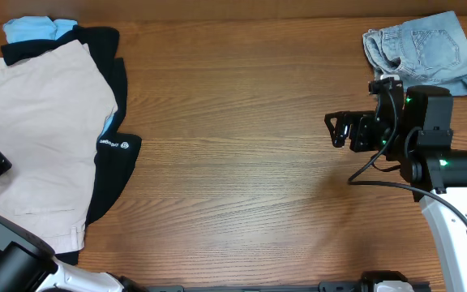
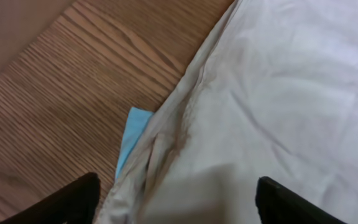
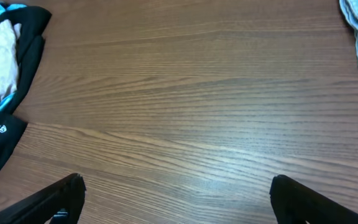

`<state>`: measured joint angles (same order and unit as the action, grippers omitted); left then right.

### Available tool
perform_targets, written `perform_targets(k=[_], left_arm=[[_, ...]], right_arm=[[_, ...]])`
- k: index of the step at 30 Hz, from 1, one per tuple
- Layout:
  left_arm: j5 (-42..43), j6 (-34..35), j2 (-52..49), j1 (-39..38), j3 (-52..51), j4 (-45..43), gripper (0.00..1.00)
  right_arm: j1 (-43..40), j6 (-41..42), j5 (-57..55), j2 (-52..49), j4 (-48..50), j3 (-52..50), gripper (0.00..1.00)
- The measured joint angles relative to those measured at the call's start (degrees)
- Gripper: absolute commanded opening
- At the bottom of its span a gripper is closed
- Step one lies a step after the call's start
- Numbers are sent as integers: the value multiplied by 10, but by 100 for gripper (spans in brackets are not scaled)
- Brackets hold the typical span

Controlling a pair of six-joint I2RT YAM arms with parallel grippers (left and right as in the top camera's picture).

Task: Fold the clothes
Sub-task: 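Grasp the beige shorts on top of the stack with the left gripper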

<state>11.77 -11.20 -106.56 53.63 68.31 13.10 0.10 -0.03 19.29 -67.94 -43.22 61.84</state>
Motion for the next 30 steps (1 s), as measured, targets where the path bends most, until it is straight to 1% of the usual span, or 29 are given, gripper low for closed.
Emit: perform_targets(k=[3, 9, 10, 11, 12, 14, 15, 16, 20, 21, 25, 30], left_arm=[[8, -2, -9, 0, 0, 6, 72], [16, -2, -35, 0, 0, 16, 75], [15, -2, -38, 0, 0, 16, 73], [15, -2, -40, 0, 0, 16, 71], [15, -1, -41, 0, 0, 16, 65], [15, 2, -41, 0, 0, 15, 49], [15, 0, -41, 0, 0, 14, 36], [15, 2, -41, 0, 0, 13, 29], [28, 6, -41, 0, 1, 12, 7], [32, 10, -41, 0, 1, 14, 4], [49, 32, -41, 0, 7, 29, 4], [118, 59, -11, -2, 14, 55, 4]], right_arm=[[0, 0, 0, 0, 0, 0, 96], [0, 0, 0, 0, -1, 0, 96], [0, 0, 0, 0, -1, 0, 96], [0, 0, 0, 0, -1, 0, 96], [0, 0, 0, 0, -1, 0, 95], [0, 0, 0, 0, -1, 0, 95], [0, 0, 0, 0, -1, 0, 96], [0, 0, 0, 0, -1, 0, 95], [0, 0, 0, 0, -2, 0, 95], [0, 0, 0, 0, -1, 0, 95], [0, 0, 0, 0, -1, 0, 94], [0, 1, 3, 0, 13, 0, 92]])
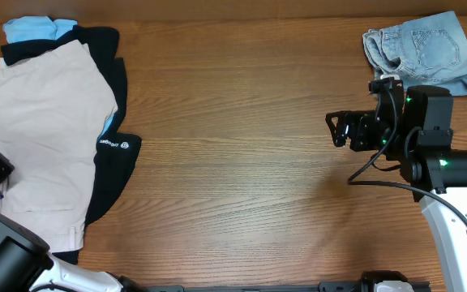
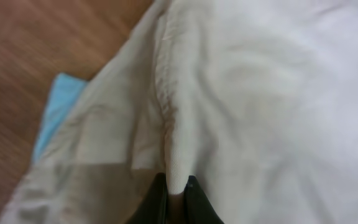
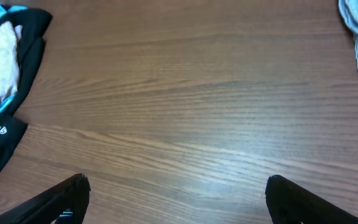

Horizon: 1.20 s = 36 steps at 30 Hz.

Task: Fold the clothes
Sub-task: 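Grasp the beige shorts on top of the stack with the left gripper, then drag the beige shorts right onto the open table with left gripper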

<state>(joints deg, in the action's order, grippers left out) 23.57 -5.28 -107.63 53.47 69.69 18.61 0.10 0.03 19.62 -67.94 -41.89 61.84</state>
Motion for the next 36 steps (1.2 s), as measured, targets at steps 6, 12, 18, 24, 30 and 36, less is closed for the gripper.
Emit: perform_targets(k=[6, 12, 18, 24, 30, 36], left_arm=[[83, 9, 118, -56, 5, 68, 4], [163, 10, 215, -167, 11, 164, 4], [201, 9, 224, -357, 11, 186, 4], [176, 12, 194, -580, 11, 98, 4], [157, 42, 110, -772, 12, -41, 16], [156, 75, 24, -875, 12, -145, 73]], right_arm=[[0, 6, 24, 0, 34, 0, 90], [0, 21, 31, 0, 32, 4, 89], [-8, 29, 36, 1, -18, 47, 89], [-70, 34, 40, 3, -88, 79, 90], [-154, 43, 40, 3, -121, 85, 93], [-216, 45, 48, 9, -127, 85, 96]])
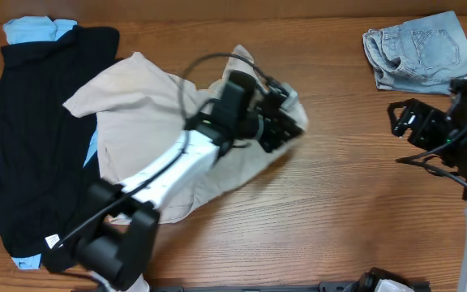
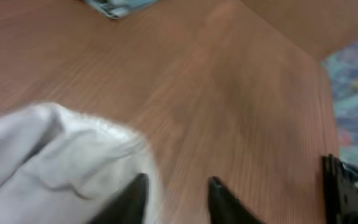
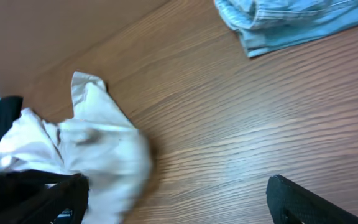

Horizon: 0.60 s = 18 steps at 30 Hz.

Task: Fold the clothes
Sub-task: 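Drag the beige shorts right onto the open table with left gripper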

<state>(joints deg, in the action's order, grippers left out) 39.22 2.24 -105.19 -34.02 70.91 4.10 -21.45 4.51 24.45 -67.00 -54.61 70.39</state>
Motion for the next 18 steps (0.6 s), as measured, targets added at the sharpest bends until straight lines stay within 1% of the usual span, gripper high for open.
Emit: perform_targets(k=[2, 3, 6, 9, 14, 18], left_arm=[[0, 6, -15, -17, 0, -18, 98], [0, 10, -18, -21, 0, -21, 100], [2, 20, -18, -19, 3, -17, 100], [2, 35, -17, 7, 26, 32, 100], [-7, 49, 7, 101, 87, 167, 100], [-54, 46, 43, 188, 145, 297, 100]], right_arm=[[-10, 0, 3, 1, 0, 0, 96], [-12, 0, 3, 1, 0, 0, 97], [-14, 0, 7, 1, 0, 0, 98], [-14, 0, 9, 1, 0, 0, 98], [-4, -11, 37, 1, -1, 0, 97], [46, -20, 52, -4, 5, 0, 92]])
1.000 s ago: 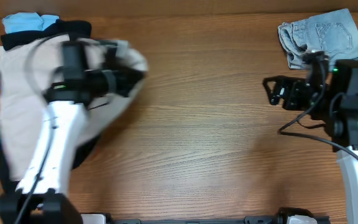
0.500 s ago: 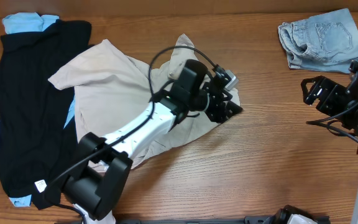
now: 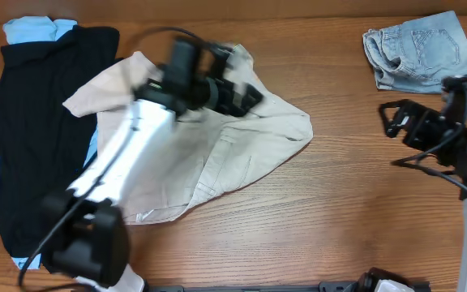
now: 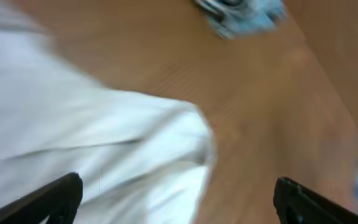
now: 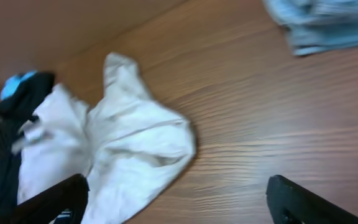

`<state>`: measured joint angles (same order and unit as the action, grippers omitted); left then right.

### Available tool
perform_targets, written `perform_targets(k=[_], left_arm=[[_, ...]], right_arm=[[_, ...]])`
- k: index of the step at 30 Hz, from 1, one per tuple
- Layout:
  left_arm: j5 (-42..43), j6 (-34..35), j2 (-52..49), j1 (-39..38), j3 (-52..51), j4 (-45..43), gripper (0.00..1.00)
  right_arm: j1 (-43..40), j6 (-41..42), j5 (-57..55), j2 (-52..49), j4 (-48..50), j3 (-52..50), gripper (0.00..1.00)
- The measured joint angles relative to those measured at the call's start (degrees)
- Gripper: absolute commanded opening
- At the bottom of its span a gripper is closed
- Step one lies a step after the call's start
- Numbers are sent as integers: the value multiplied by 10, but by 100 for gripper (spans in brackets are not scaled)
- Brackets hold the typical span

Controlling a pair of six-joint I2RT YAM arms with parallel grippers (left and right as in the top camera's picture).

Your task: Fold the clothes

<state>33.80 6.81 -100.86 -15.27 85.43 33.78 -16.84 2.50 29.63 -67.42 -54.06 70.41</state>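
Observation:
A beige garment (image 3: 217, 154) lies spread and creased across the middle-left of the table, one corner reaching toward the centre. My left gripper (image 3: 246, 96) hovers over its upper part, open with nothing between the fingers; the left wrist view shows the cloth (image 4: 104, 137) blurred below the gripper (image 4: 178, 205). My right gripper (image 3: 387, 120) hangs open at the right, clear of the cloth. In the right wrist view the gripper (image 5: 178, 202) looks across bare wood at the beige garment (image 5: 135, 149).
A black garment (image 3: 39, 138) lies at the far left over a light blue one (image 3: 27, 28). Folded denim shorts (image 3: 420, 53) sit in the far right corner and show in the right wrist view (image 5: 328, 25). Bare wood lies between the beige garment and my right gripper.
My left gripper, then with fingers close together at the beige garment's right corner, is now wide open and further back to the left. The garment lies released. My right gripper sits slightly further left.
The beige garment lay on the pile at the far left with my left gripper open over its edge. The gripper then was shut on that edge. Later the garment was stretched out to the table's middle, uncovering the black garment, and now it lies let go.

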Motion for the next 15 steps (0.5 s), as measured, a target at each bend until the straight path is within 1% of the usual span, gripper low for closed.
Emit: perform_targets(k=[3, 6, 10, 15], left_arm=[[-46, -10, 21, 54, 36, 77, 100], [-76, -25, 28, 86, 49, 122, 100], [-107, -42, 28, 104, 49, 154, 100], [-140, -64, 28, 105, 49, 161, 100]], right_arm=[[66, -4, -2, -26, 24, 2, 91], [143, -6, -16, -68, 70, 3, 91], [256, -10, -61, -145, 139, 5, 92], [356, -37, -129, -238, 196, 6, 93]])
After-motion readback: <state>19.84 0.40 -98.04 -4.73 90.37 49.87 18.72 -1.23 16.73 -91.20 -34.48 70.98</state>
